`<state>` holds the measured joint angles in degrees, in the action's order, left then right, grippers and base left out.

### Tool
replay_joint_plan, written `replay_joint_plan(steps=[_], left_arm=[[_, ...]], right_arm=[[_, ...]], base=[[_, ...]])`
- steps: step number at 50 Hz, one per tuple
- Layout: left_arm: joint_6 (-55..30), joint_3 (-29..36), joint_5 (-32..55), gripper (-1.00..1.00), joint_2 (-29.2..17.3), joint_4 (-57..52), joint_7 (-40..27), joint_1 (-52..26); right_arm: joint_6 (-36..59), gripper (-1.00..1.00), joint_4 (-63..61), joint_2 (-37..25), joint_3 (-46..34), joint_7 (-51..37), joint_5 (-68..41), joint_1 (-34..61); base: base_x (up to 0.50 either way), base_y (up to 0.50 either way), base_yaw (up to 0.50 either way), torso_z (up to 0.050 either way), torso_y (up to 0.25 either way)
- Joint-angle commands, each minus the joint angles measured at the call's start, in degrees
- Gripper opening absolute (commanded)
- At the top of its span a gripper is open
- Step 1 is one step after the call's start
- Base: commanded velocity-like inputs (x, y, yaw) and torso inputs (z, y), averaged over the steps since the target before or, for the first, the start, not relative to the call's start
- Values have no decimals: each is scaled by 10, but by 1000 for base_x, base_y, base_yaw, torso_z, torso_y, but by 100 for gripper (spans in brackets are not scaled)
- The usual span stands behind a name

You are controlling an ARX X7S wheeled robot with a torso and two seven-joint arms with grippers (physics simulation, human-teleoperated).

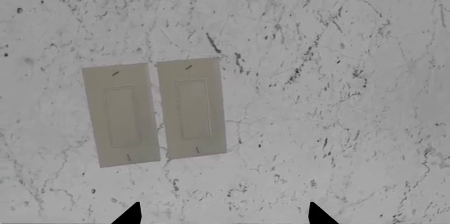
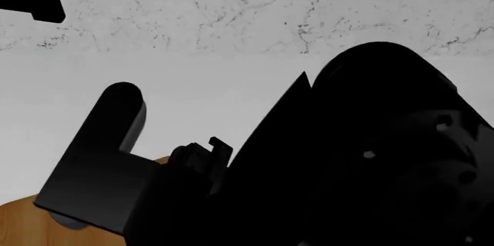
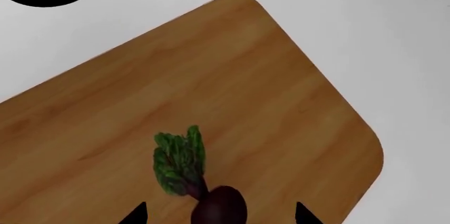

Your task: Clear the non-vegetable object off the cutting board and place the vegetables onto it.

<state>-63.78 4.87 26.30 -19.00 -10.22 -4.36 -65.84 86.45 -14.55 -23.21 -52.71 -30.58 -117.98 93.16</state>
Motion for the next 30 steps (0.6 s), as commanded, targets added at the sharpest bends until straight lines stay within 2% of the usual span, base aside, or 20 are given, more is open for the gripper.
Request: replay_joint_plan(steps=[1, 30], left_arm=[[4, 1, 0, 100, -2, 5, -1, 0], [9, 2, 5, 100, -2, 7, -5, 3]], right_arm=[[-6, 100, -6, -1, -10, 23, 24, -16], [-19, 100, -20, -11, -33, 78, 89, -46]], base=[[0, 0, 0, 0, 0], [0, 0, 0, 0, 0]])
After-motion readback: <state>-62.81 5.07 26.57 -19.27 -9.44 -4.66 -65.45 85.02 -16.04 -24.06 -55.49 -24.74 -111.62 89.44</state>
